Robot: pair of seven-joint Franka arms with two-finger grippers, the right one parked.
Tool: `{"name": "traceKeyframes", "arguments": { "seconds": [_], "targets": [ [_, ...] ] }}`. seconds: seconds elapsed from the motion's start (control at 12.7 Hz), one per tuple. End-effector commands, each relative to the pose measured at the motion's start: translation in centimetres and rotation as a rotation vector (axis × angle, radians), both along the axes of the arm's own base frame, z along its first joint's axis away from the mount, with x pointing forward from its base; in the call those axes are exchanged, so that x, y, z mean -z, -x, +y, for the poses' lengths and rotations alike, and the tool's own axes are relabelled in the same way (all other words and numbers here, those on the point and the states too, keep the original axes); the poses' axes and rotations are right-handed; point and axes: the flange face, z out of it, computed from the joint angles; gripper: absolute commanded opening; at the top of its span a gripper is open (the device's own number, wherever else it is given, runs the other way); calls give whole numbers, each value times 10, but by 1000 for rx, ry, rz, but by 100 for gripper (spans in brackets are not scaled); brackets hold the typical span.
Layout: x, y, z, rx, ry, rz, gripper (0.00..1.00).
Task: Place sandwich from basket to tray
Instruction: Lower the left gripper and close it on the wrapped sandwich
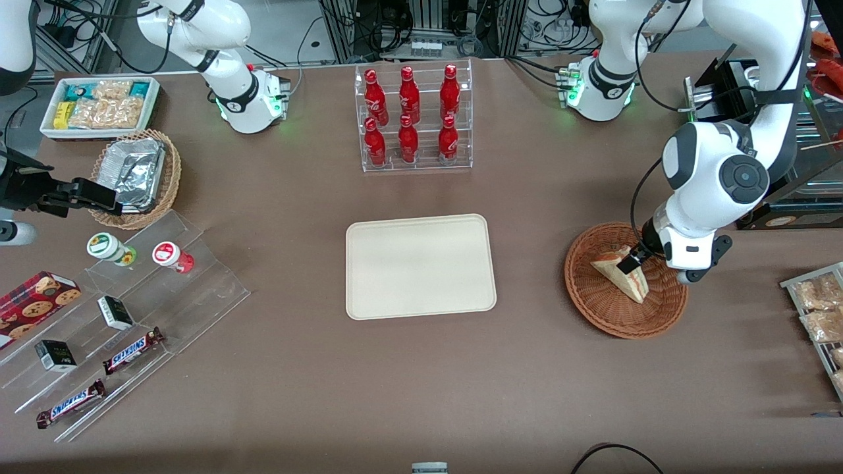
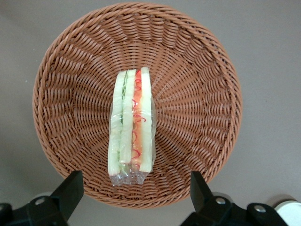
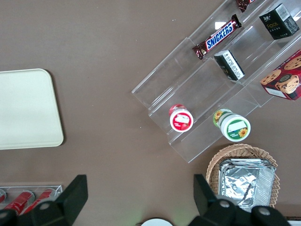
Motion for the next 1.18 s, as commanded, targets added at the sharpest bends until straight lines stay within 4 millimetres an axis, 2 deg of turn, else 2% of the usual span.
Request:
{"name": "traceKeyframes", "arguments": {
  "seconds": [0.0, 0.55, 0.95, 1.03, 1.11],
  "targets": [
    [9, 2, 3, -29, 0, -14, 100],
    [49, -2, 4, -37, -4, 3, 100],
    [69, -2, 6, -49, 0, 5, 100],
    [70, -2, 6, -58, 6, 7, 94],
    [71, -1, 6, -60, 8, 10, 74]
  ]
}}
